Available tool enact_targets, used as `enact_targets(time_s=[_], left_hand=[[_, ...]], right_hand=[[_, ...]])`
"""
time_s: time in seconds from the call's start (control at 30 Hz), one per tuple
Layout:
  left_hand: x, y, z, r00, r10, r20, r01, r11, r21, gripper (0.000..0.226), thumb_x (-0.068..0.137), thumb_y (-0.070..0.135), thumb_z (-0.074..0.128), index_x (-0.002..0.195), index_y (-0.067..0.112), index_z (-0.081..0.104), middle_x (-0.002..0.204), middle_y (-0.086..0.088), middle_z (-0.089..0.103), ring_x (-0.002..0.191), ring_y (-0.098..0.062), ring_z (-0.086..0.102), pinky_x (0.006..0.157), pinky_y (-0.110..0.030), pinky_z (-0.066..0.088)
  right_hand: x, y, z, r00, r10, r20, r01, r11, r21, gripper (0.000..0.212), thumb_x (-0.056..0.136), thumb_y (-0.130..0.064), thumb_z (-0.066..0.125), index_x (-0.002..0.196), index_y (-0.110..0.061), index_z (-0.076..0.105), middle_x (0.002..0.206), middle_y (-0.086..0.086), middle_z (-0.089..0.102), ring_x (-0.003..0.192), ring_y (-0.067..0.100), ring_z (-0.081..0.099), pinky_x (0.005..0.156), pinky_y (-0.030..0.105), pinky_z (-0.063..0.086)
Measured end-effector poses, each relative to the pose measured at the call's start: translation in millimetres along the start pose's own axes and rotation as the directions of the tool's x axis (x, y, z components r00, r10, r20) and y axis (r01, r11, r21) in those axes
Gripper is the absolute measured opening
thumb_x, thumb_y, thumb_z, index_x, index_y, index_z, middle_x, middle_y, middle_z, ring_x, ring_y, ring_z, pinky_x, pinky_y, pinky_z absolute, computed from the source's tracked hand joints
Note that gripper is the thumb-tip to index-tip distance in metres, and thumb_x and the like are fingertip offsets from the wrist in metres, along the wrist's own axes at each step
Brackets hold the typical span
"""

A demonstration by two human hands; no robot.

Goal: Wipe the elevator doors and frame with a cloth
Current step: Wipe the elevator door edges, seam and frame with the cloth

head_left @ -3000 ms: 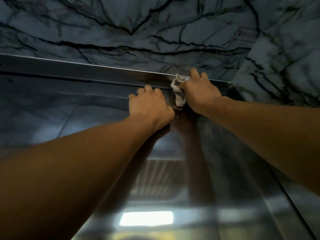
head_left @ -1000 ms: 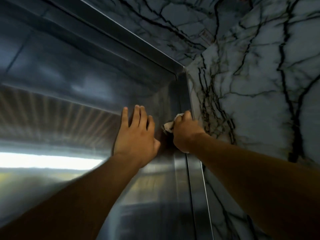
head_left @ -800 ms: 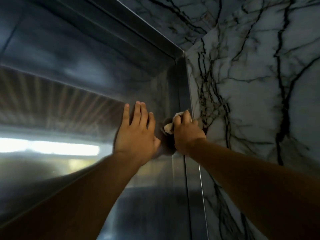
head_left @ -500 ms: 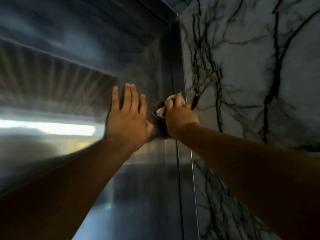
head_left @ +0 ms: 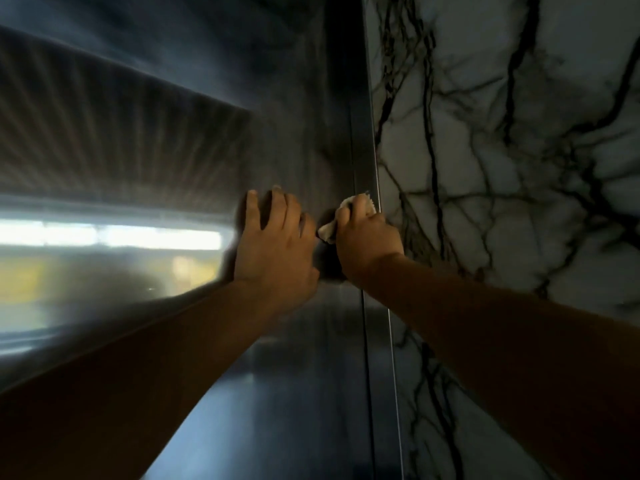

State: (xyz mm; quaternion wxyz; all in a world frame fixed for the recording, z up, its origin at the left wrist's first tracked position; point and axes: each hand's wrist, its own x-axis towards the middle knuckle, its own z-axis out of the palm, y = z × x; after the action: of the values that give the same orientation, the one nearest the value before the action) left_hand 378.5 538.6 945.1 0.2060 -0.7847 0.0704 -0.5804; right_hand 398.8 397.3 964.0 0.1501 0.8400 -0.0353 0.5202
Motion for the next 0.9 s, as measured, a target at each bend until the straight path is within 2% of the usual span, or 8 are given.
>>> enact_targets(time_s=[0.17, 0.3, 0.5, 0.57, 0.63, 0.77, 0.83, 0.9], left_hand=[[-55.5, 18.5, 14.4, 0.999, 0.026, -0.021, -0.025, 1.000, 0.018, 0.081, 0.085, 0.066, 0.041, 0.145, 0.012, 0.034, 0.155, -0.023, 0.027, 0.145, -0.041, 0.014, 0.115, -0.064, 0.010], [-95.6, 31.6, 27.1, 0.999, 0.029, -0.029, -0.028, 0.999, 0.045, 0.082, 0.084, 0.063, 0.042, 0.145, 0.010, 0.031, 0.154, -0.024, 0.026, 0.145, -0.042, 0.015, 0.115, -0.064, 0.010], [-165.0, 52.3, 50.7, 0.996, -0.049, -0.077, 0.053, 0.998, 0.040, 0.076, 0.085, 0.057, 0.034, 0.142, 0.007, 0.033, 0.152, -0.025, 0.028, 0.144, -0.041, 0.019, 0.115, -0.063, 0.015], [-193.4, 66.5, 58.1, 0.996, -0.030, -0.079, 0.034, 0.998, 0.053, 0.076, 0.084, 0.057, 0.034, 0.141, 0.006, 0.034, 0.151, -0.025, 0.029, 0.144, -0.040, 0.020, 0.114, -0.063, 0.015], [-222.9, 83.1, 65.9, 0.997, -0.002, -0.072, 0.008, 0.997, 0.082, 0.077, 0.085, 0.057, 0.039, 0.141, 0.006, 0.034, 0.151, -0.026, 0.030, 0.144, -0.041, 0.020, 0.114, -0.064, 0.015], [-279.6, 116.8, 73.8, 0.997, 0.051, -0.053, -0.045, 0.993, 0.110, 0.074, 0.085, 0.055, 0.044, 0.139, 0.006, 0.036, 0.150, -0.026, 0.029, 0.143, -0.043, 0.019, 0.113, -0.065, 0.014], [-302.8, 129.4, 77.2, 0.997, 0.068, -0.040, -0.064, 0.992, 0.106, 0.071, 0.085, 0.052, 0.044, 0.137, 0.005, 0.036, 0.150, -0.027, 0.028, 0.142, -0.044, 0.019, 0.112, -0.066, 0.014], [-328.5, 141.7, 80.2, 0.997, 0.075, -0.032, -0.071, 0.992, 0.102, 0.069, 0.085, 0.051, 0.044, 0.136, 0.005, 0.037, 0.149, -0.027, 0.028, 0.142, -0.044, 0.019, 0.112, -0.066, 0.014]], right_hand=[[-48.7, -13.8, 29.1, 1.000, -0.003, -0.023, 0.003, 1.000, 0.008, 0.062, 0.098, -0.025, 0.042, 0.147, 0.000, 0.013, 0.147, 0.025, 0.021, 0.126, 0.034, 0.044, 0.093, 0.036, 0.047], [-73.9, -23.1, 42.0, 0.998, -0.050, -0.028, 0.044, 0.981, -0.190, 0.059, 0.101, -0.023, 0.037, 0.147, 0.004, 0.014, 0.151, 0.028, 0.018, 0.137, 0.038, 0.029, 0.106, 0.039, 0.037], [-133.7, -44.3, 76.5, 0.998, -0.069, 0.003, 0.065, 0.930, -0.361, 0.049, 0.099, -0.015, 0.036, 0.142, 0.009, 0.028, 0.147, 0.031, 0.025, 0.134, 0.041, 0.031, 0.104, 0.043, 0.041], [-162.1, -49.2, 96.8, 0.998, -0.067, -0.007, 0.062, 0.949, -0.309, 0.051, 0.099, -0.014, 0.036, 0.143, 0.009, 0.025, 0.148, 0.031, 0.023, 0.135, 0.041, 0.031, 0.106, 0.043, 0.039], [-190.5, -58.6, 113.7, 0.999, -0.042, -0.015, 0.037, 0.968, -0.249, 0.050, 0.098, -0.017, 0.041, 0.142, 0.006, 0.031, 0.146, 0.029, 0.029, 0.133, 0.040, 0.034, 0.104, 0.042, 0.041], [-259.3, -73.9, 135.4, 0.995, -0.097, 0.004, 0.096, 0.978, -0.185, 0.048, 0.096, -0.018, 0.044, 0.142, -0.013, 0.034, 0.138, 0.021, 0.041, 0.123, 0.036, 0.045, 0.094, 0.040, 0.042], [-284.3, -81.6, 146.3, 0.998, -0.063, 0.005, 0.063, 0.975, -0.212, 0.044, 0.098, -0.019, 0.044, 0.139, -0.004, 0.040, 0.141, 0.022, 0.042, 0.128, 0.035, 0.042, 0.097, 0.039, 0.043], [-313.3, -90.6, 157.3, 0.999, -0.035, 0.009, 0.036, 0.974, -0.224, 0.047, 0.099, -0.018, 0.042, 0.140, 0.004, 0.037, 0.144, 0.029, 0.035, 0.133, 0.041, 0.034, 0.102, 0.043, 0.042]])
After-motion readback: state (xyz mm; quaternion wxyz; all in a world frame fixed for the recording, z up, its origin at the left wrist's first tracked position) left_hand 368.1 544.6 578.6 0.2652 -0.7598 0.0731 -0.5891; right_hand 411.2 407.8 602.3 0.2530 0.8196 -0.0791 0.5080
